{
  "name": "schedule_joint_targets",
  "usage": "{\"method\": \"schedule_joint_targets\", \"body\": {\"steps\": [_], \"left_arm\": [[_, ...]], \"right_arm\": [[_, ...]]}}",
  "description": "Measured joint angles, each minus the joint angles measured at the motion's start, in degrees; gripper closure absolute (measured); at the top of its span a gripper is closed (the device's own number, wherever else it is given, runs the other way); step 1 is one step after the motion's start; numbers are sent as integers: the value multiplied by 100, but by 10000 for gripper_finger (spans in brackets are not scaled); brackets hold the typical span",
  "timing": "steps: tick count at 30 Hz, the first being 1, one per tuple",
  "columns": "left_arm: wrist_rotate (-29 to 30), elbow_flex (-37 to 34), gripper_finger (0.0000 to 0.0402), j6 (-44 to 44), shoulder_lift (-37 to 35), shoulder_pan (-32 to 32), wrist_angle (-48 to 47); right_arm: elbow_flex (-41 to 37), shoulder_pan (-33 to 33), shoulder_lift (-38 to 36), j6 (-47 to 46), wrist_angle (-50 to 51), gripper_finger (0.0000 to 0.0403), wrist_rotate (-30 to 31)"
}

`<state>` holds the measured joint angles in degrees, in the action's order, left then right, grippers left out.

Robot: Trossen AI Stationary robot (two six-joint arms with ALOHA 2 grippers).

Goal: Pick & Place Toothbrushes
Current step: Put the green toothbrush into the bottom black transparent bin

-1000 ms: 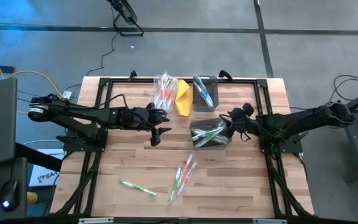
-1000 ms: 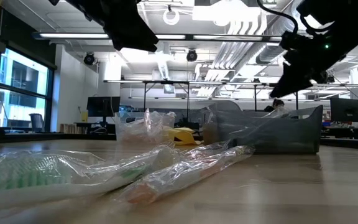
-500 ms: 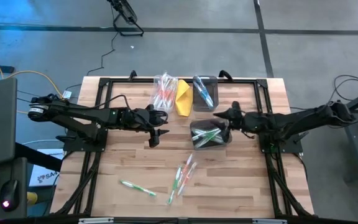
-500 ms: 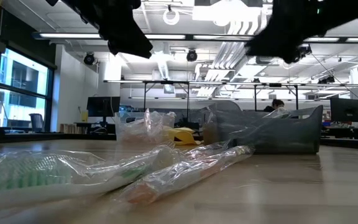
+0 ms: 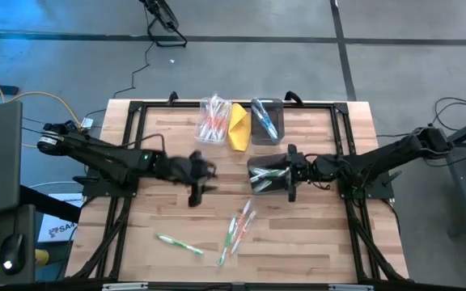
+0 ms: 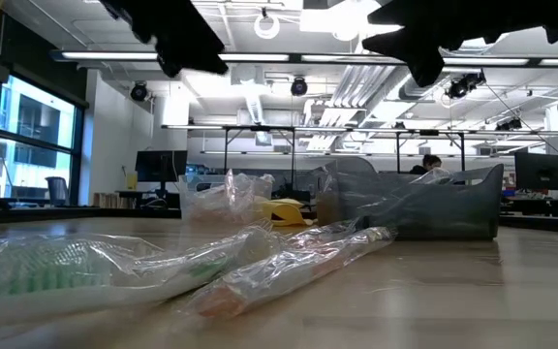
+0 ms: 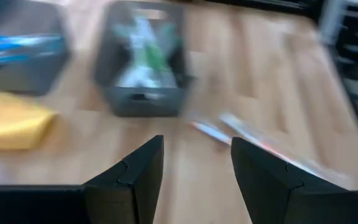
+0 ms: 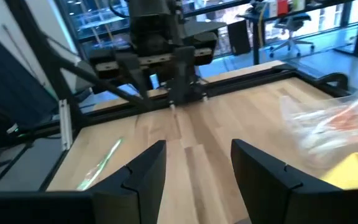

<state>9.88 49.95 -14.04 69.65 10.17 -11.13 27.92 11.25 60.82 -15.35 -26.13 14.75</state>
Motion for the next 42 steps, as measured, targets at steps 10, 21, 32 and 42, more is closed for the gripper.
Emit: {"method": "schedule_joint_targets", "body": {"steps": [10, 21, 32, 42], "left_arm": [[598, 2, 222, -1053, -1, 1985, -299], [1178, 6, 295, -2625, 627, 3349, -677], [1177, 50, 360, -2704, 1734, 3563, -580], [425, 1135, 397, -2974, 2465, 3613, -2396]], "right_arm": [[-2, 203, 1009, -361, -1053, 229, 3], [-2, 203, 1728, -1331, -1228, 229, 6], [-2, 480, 1832, -1507, -1337, 229, 25], [-2, 682, 1830, -1506, -1358, 229, 420]]}}
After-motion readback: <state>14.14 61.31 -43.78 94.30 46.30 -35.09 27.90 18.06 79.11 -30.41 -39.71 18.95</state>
